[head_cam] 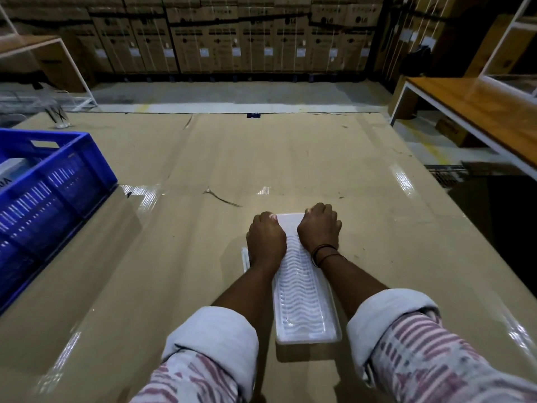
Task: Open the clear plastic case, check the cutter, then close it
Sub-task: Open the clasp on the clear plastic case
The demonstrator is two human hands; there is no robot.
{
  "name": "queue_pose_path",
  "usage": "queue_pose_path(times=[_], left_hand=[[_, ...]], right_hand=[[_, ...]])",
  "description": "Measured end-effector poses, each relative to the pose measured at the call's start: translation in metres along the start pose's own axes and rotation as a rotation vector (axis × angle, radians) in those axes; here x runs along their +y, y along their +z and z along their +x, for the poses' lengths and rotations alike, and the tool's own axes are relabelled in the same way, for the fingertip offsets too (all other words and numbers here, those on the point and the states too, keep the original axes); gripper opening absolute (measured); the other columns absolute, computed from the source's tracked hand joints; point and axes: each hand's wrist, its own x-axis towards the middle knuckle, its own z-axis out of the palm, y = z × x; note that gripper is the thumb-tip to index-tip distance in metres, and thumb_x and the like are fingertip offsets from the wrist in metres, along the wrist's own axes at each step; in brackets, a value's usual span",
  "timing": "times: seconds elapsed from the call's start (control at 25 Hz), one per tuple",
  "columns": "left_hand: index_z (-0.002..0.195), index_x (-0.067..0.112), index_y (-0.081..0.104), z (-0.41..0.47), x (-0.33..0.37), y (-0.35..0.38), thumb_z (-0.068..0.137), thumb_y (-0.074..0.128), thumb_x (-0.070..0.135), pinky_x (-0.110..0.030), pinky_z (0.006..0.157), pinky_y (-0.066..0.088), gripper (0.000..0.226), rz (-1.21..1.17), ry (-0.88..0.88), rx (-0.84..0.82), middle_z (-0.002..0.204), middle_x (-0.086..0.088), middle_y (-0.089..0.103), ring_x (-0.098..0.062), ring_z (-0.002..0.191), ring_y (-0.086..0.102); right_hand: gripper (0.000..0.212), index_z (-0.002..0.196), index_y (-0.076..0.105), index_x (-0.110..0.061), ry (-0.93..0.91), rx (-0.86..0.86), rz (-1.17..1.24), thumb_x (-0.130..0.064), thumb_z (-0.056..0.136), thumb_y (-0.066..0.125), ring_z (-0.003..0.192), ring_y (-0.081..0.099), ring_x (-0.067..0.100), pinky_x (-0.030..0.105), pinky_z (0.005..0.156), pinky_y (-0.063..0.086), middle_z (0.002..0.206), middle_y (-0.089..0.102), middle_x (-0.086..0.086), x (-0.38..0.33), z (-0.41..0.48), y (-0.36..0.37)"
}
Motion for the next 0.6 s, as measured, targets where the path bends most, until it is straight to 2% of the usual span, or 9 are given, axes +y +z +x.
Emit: queue_pose_path(times=[0.08,0.2,0.36,0.48,0.6], left_hand=[[0.111,0.009,0.068,-0.001,0.001,-0.003,0.105,0.040,0.020,-0.034,0.083,0.046,0.031,-0.158,-0.082,0.006,0.111,-0.010,0.071,-0.028,0.102,0.065],[0.115,0.009,0.070,0.000,0.003,-0.007,0.105,0.045,0.020,-0.026,0.082,0.040,0.029,-0.340,-0.186,-0.019,0.116,-0.010,0.073,-0.028,0.106,0.066],[0.122,0.008,0.068,-0.013,0.000,-0.018,0.104,0.049,0.021,-0.026,0.088,0.042,0.030,-0.463,-0.283,-0.041,0.123,-0.011,0.073,-0.030,0.114,0.065],[0.124,0.011,0.068,-0.040,-0.009,-0.027,0.101,0.057,0.023,-0.026,0.087,0.044,0.029,-0.500,-0.248,-0.085,0.122,-0.007,0.073,-0.026,0.113,0.067],[0.124,0.016,0.068,-0.060,-0.020,-0.035,0.096,0.066,0.028,-0.032,0.092,0.053,0.031,-0.524,-0.203,-0.165,0.119,0.000,0.074,-0.019,0.108,0.069]], right_hand=[[0.025,0.111,0.058,-0.005,-0.022,0.018,0.003,-0.022,0.095,0.050,0.105,0.055,0.037,0.047,0.087,0.044,0.114,0.060,0.018,0.000,-0.002,-0.002],[0.023,0.103,0.061,-0.011,-0.189,0.065,-0.070,-0.019,0.081,0.060,0.096,0.054,0.034,0.043,0.078,0.045,0.104,0.060,0.013,-0.003,-0.005,-0.011],[0.018,0.092,0.065,-0.014,-0.408,0.038,-0.083,-0.024,0.077,0.061,0.091,0.056,0.032,0.041,0.074,0.046,0.097,0.062,0.007,-0.009,-0.027,-0.025],[0.017,0.089,0.066,-0.015,-0.563,-0.016,-0.014,-0.027,0.081,0.056,0.085,0.059,0.031,0.041,0.069,0.047,0.091,0.063,0.007,-0.003,-0.074,-0.039],[0.022,0.098,0.065,-0.013,-0.679,-0.099,0.036,-0.028,0.084,0.058,0.084,0.058,0.029,0.039,0.070,0.048,0.094,0.060,0.008,0.013,-0.122,-0.063]])
